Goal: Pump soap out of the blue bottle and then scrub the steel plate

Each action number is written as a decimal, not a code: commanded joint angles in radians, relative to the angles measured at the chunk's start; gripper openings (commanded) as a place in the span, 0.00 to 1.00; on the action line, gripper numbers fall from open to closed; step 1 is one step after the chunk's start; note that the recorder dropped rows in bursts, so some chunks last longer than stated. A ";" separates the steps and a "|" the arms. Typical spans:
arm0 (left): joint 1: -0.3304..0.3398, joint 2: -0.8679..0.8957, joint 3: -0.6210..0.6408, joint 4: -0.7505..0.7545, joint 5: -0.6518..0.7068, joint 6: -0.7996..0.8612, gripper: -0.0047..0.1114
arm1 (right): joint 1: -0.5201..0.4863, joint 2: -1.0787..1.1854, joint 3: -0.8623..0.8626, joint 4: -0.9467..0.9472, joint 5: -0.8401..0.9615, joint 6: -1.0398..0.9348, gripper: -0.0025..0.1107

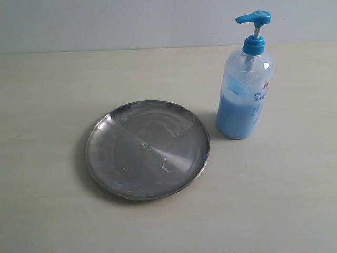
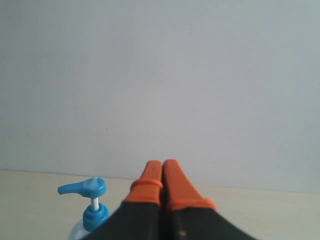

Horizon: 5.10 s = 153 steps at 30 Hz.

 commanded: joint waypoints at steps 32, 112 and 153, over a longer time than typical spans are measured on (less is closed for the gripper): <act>0.003 -0.007 0.003 0.001 -0.011 -0.003 0.04 | -0.003 0.006 0.098 0.076 0.044 -0.003 0.02; 0.003 -0.007 0.003 0.001 -0.011 -0.003 0.04 | 0.265 0.729 0.430 0.402 -0.875 -0.318 0.89; 0.003 -0.007 0.003 0.001 -0.011 -0.003 0.04 | 0.265 1.325 0.388 0.262 -1.490 -0.141 0.87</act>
